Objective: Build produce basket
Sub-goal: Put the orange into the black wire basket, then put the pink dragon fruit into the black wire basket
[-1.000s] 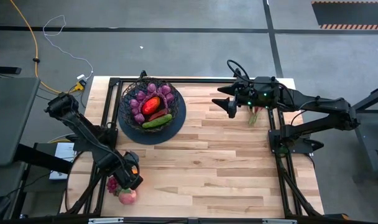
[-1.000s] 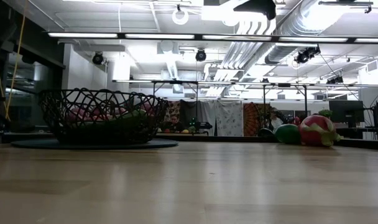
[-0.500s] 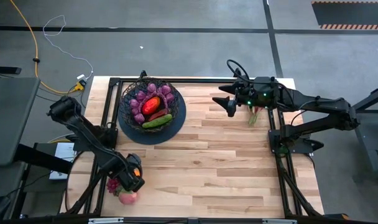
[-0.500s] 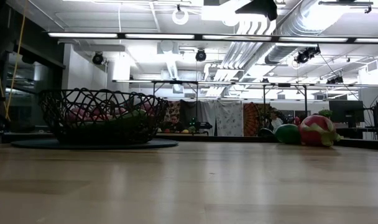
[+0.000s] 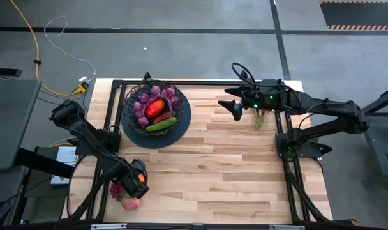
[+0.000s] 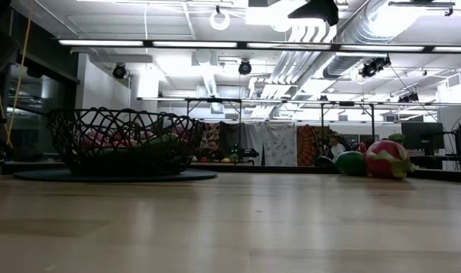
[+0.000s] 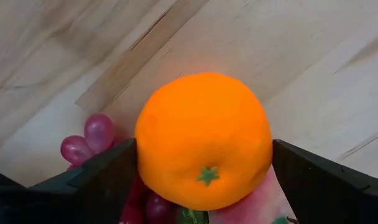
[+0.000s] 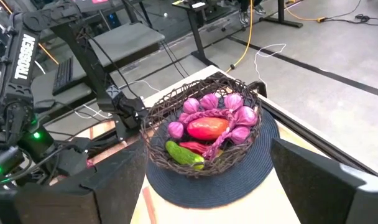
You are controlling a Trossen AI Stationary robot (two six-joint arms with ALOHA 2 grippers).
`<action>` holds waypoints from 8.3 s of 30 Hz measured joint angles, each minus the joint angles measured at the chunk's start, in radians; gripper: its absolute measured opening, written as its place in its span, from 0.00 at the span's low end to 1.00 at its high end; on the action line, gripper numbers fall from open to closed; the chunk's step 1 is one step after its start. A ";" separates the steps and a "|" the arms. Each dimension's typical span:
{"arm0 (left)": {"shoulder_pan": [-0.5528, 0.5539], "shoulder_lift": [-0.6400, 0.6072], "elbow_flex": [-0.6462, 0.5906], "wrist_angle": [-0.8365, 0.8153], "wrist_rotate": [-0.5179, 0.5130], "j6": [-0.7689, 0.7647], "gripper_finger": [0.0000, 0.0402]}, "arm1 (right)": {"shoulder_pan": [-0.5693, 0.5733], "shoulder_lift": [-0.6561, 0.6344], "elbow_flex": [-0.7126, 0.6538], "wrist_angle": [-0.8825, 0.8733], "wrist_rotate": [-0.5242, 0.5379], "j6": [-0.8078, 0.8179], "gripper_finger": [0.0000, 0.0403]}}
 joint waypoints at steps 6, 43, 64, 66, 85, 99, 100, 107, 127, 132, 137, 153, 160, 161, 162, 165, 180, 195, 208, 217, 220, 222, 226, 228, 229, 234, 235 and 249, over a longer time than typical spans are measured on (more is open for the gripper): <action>0.019 -0.013 -0.002 -0.006 -0.002 0.021 0.81 | 0.000 0.000 0.000 -0.001 0.000 -0.022 0.82; 0.892 -0.732 0.194 0.507 -0.347 1.545 0.77 | 0.001 0.000 0.000 0.166 -0.037 -0.151 0.82; 0.922 -0.685 0.194 0.518 -0.257 1.519 0.77 | 0.001 0.000 0.000 0.166 -0.043 -0.172 0.82; 0.922 -0.685 0.194 0.518 -0.257 1.519 0.77 | 0.001 0.000 0.000 0.166 -0.043 -0.178 0.82; 0.922 -0.685 0.194 0.518 -0.259 1.518 0.77 | 0.001 0.000 0.000 0.165 -0.061 -0.224 0.82; 0.921 -0.678 0.194 0.518 -0.275 1.506 0.77 | 0.001 0.000 0.000 0.165 -0.061 -0.224 0.82; 0.921 -0.669 0.197 0.512 -0.285 1.495 0.77 | 0.001 0.000 0.000 0.165 -0.061 -0.224 0.82; 0.958 -0.509 0.346 0.116 -0.434 1.394 0.77 | 0.001 0.000 0.000 0.165 -0.061 -0.224 0.82; 1.214 -0.105 0.351 -0.272 -0.348 1.177 0.77 | 0.001 0.000 0.000 0.112 -0.061 -0.201 0.82; 1.258 -0.103 0.226 -0.064 -0.247 1.165 0.77 | 0.001 0.000 0.000 0.095 -0.061 -0.197 0.82; 1.279 -0.103 0.150 0.003 -0.212 1.143 0.77 | 0.001 0.000 0.000 0.094 -0.061 -0.198 0.82; 1.273 -0.103 0.144 0.038 -0.185 1.216 0.77 | 0.001 0.000 0.000 0.095 -0.060 -0.194 0.82; 1.273 -0.103 0.144 0.046 -0.182 1.239 0.78 | 0.001 0.000 0.000 0.094 -0.060 -0.194 0.82; 1.273 -0.103 0.144 0.046 -0.182 1.239 0.80 | 0.001 0.000 0.000 0.094 -0.060 -0.194 0.82; 1.274 -0.103 0.144 0.046 -0.182 1.239 0.82 | 0.001 0.000 0.000 0.094 -0.060 -0.194 0.82; 1.273 -0.103 0.144 0.046 -0.182 1.240 0.90 | 0.001 0.000 0.000 0.094 -0.060 -0.194 0.82; 1.265 -0.162 0.313 -0.048 -0.059 1.313 0.97 | 0.001 0.000 0.000 0.097 -0.060 -0.176 0.82; 1.062 -0.771 0.144 0.575 -0.152 1.407 0.97 | 0.001 0.000 0.000 0.099 -0.053 -0.171 0.82; 1.017 -0.885 0.028 0.644 -0.163 1.407 0.97 | 0.001 0.000 0.000 0.106 -0.051 -0.171 0.82; 1.017 -0.838 0.028 0.644 -0.099 1.326 0.97 | 0.000 0.000 0.000 0.106 -0.026 0.026 0.82; 1.017 -0.835 0.028 0.644 -0.060 1.288 0.97 | -0.012 0.000 0.033 0.034 0.039 0.081 0.82; 1.017 -0.836 0.028 0.645 -0.055 1.283 0.97 | -0.026 0.014 0.090 -0.076 0.116 0.108 0.82; 1.018 -0.836 0.028 0.645 -0.059 1.282 0.97 | -0.080 0.063 0.219 -0.421 0.298 0.264 0.82; 1.018 -0.836 0.028 0.645 -0.060 1.282 0.97 | -0.122 0.089 0.263 -0.610 0.333 0.322 0.82; 1.018 -0.835 0.028 0.645 -0.060 1.282 0.97 | -0.144 0.102 0.272 -0.691 0.335 0.338 0.82; 1.018 -0.827 0.028 0.644 -0.061 1.291 0.97 | -0.245 0.183 0.273 -1.071 0.333 0.505 0.82; 1.018 -0.828 0.028 0.645 -0.061 1.292 0.97 | -0.262 0.202 0.273 -1.138 0.344 0.540 0.82; 1.017 -0.828 0.029 0.644 -0.085 1.328 0.97 | -0.400 0.207 -0.051 -1.052 0.285 0.665 0.82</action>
